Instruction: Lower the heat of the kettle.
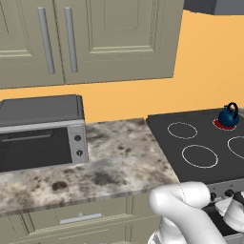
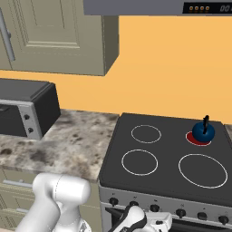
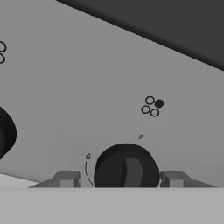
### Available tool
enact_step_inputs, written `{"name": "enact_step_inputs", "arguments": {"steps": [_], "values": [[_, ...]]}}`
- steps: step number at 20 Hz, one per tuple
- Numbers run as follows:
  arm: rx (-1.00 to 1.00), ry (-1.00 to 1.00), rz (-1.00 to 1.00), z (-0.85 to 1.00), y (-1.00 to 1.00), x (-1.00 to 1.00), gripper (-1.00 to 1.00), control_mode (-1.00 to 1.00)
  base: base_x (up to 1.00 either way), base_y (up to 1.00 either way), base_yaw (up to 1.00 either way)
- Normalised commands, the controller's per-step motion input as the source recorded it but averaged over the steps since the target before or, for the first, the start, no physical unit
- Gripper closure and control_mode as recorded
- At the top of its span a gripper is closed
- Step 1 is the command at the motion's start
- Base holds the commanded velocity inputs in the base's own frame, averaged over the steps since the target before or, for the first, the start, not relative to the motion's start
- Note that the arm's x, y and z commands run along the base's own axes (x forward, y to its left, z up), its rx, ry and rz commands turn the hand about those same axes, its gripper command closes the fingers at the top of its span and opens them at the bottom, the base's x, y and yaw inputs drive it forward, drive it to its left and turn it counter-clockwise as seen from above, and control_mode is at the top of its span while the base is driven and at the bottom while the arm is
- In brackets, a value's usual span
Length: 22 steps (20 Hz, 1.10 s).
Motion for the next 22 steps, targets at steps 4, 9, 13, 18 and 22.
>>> {"name": "enact_step_inputs", "arguments": {"steps": [4, 9, 13, 18, 22], "values": [[0.0, 0.0, 0.0, 0.01, 0.0, 0.0, 1.0, -1.0, 0.0, 0.0, 0.0], [0.02, 0.0, 0.0, 0.0, -0.04, 0.0, 1.0, -1.0, 0.0, 0.0, 0.0], [0.11, 0.0, 0.0, 0.0, -0.05, 0.0, 1.0, -1.0, 0.0, 0.0, 0.0], [0.24, 0.0, -0.03, 0.0, 0.0, 0.0, 1.0, -1.0, 0.0, 0.0, 0.0], [0.2, 0.0, 0.0, 0.0, 0.0, 0.0, 1.0, -1.0, 0.0, 0.0, 0.0]]}}
